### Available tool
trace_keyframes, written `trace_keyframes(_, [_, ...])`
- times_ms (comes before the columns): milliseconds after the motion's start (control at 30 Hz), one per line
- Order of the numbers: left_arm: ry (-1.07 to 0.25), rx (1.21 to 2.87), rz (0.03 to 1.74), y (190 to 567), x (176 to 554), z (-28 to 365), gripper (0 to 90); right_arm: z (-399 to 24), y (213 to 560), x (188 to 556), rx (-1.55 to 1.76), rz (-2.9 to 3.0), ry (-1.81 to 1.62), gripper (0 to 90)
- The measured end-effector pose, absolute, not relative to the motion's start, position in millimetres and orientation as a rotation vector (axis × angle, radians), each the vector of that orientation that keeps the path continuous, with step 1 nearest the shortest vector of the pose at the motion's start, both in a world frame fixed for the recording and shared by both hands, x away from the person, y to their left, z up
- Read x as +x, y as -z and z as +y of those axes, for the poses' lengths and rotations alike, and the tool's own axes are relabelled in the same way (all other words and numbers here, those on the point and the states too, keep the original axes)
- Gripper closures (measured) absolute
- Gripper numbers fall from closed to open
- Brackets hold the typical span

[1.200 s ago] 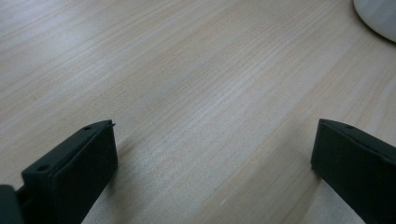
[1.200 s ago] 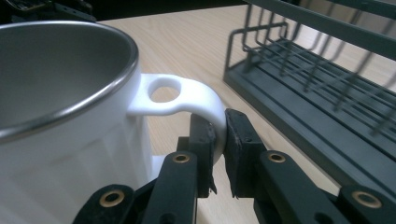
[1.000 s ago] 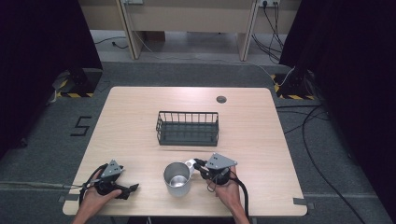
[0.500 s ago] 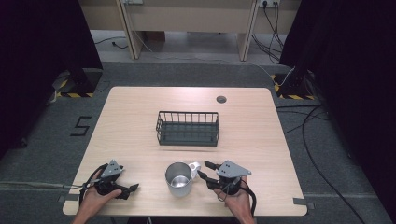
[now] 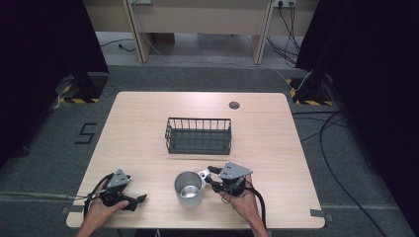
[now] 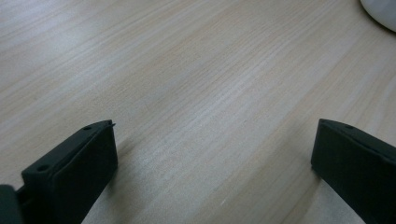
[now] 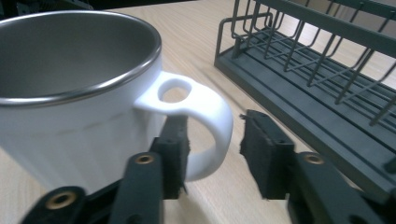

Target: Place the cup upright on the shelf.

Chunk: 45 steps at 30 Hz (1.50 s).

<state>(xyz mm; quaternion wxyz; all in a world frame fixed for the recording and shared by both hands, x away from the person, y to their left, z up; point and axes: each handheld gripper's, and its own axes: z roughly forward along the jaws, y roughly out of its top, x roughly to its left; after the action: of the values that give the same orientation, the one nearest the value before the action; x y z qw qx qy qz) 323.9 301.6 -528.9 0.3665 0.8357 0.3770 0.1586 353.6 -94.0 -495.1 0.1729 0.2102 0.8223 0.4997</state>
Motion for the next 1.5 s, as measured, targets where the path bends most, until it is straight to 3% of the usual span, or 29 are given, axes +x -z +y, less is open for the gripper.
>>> trace_keyframes(133, [-0.408, 2.148, 0.968, 528.9, 323.9, 301.6, 0.0, -93.8, 495.9, 352.3, 0.587, 2.319, -1.414, 75.4])
trace_keyframes(333, [-0.407, 2.147, 0.968, 529.0, 323.9, 301.6, 0.0, -102.1, 499.0, 331.4, 0.653, 2.268, -1.38, 78.3])
trace_keyframes(433, [-0.409, 2.147, 0.97, 528.9, 323.9, 301.6, 0.0, -103.8, 502.4, 320.5, 0.725, 2.244, -1.387, 73.3])
trace_keyframes(600, [-0.409, 2.147, 0.97, 528.9, 323.9, 301.6, 0.0, -107.7, 500.5, 306.9, 0.711, 2.226, -1.382, 77.7])
trace_keyframes(733, [-0.409, 2.146, 0.971, 528.9, 323.9, 301.6, 0.0, -109.1, 493.0, 291.4, 0.716, 2.228, -1.422, 67.8])
trace_keyframes(800, [-0.409, 2.146, 0.972, 529.0, 323.9, 301.5, 0.0, -108.7, 488.5, 286.9, 0.695, 2.22, -1.444, 58.1])
trace_keyframes(833, [-0.409, 2.146, 0.972, 529.0, 323.9, 301.5, 0.0, -108.7, 488.5, 286.9, 0.695, 2.22, -1.444, 58.1])
trace_keyframes(867, [-0.409, 2.146, 0.973, 528.9, 323.9, 301.5, 0.0, -107.5, 482.6, 282.8, 0.685, 2.208, -1.499, 45.5])
trace_keyframes(900, [-0.409, 2.146, 0.973, 528.9, 323.9, 301.5, 0.0, -107.5, 482.6, 282.8, 0.685, 2.208, -1.499, 45.5])
trace_keyframes(967, [-0.409, 2.146, 0.973, 528.9, 323.9, 301.5, 0.0, -103.6, 477.5, 279.7, 0.69, 2.216, -1.549, 33.3])
trace_keyframes(1067, [-0.411, 2.147, 0.971, 528.9, 324.0, 301.6, 0.0, -94.2, 472.7, 276.4, 0.644, 2.211, -1.59, 22.0])
trace_keyframes(1200, [-0.41, 2.147, 0.971, 528.9, 324.0, 301.6, 0.0, -86.4, 472.7, 280.7, 0.608, 2.224, -1.608, 16.1])
trace_keyframes(1500, [-0.41, 2.147, 0.971, 528.9, 324.0, 301.5, 0.0, -70.4, 476.3, 295.4, 0.511, 2.251, -1.643, 15.1])
